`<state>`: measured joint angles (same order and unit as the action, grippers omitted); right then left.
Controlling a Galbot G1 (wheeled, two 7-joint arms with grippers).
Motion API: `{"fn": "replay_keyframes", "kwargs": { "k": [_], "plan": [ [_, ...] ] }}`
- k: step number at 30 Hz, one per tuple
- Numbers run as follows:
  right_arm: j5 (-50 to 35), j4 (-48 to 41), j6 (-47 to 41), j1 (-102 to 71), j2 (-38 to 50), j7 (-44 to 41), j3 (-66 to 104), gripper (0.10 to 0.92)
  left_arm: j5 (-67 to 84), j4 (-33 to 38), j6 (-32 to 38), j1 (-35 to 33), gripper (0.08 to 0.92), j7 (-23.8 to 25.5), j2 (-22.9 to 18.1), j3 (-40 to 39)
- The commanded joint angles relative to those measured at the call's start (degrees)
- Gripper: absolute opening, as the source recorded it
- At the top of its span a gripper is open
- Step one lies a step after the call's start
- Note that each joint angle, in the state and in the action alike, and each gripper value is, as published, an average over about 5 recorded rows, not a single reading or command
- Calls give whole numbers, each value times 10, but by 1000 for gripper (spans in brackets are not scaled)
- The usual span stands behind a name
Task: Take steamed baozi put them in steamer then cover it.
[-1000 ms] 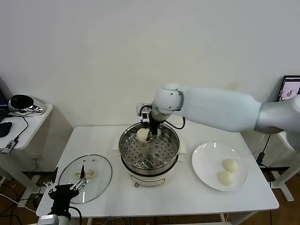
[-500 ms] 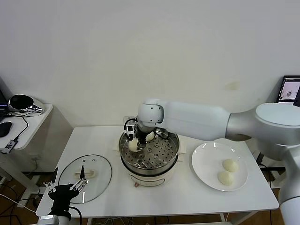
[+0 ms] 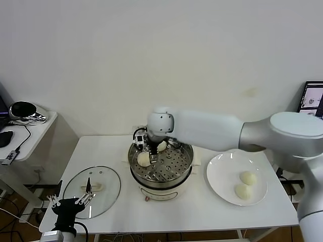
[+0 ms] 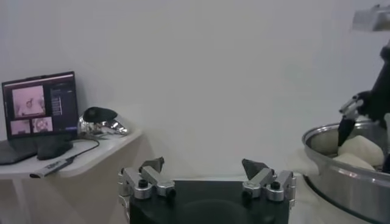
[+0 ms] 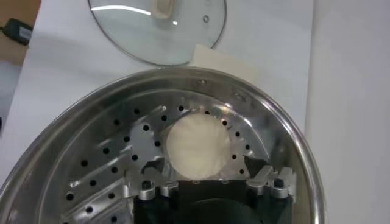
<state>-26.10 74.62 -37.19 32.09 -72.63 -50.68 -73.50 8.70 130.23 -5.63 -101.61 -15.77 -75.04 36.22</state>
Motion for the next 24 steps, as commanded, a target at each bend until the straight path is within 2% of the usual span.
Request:
{"fn": "replay_keyframes", "kwargs": {
  "k": [1,6,12,17,24],
  "plan": [
    [8,55,24,93,90,-72,-8,823,0,1,0,0,823,1,1,0],
    [11,136,34,145,212,-100,-40,823,-1,2,-1,-1,823,1,3,-6],
    [52,206,57,137,355,-115,-59,823,-4,3,-1,-2,823,2,6,-14],
    [115,225,89,89,449,-132,-52,823,-7,3,-1,-5,823,2,5,-17],
    [213,208,160,-27,508,-154,12,823,-11,0,-1,-9,823,3,2,-16]
  ]
}}
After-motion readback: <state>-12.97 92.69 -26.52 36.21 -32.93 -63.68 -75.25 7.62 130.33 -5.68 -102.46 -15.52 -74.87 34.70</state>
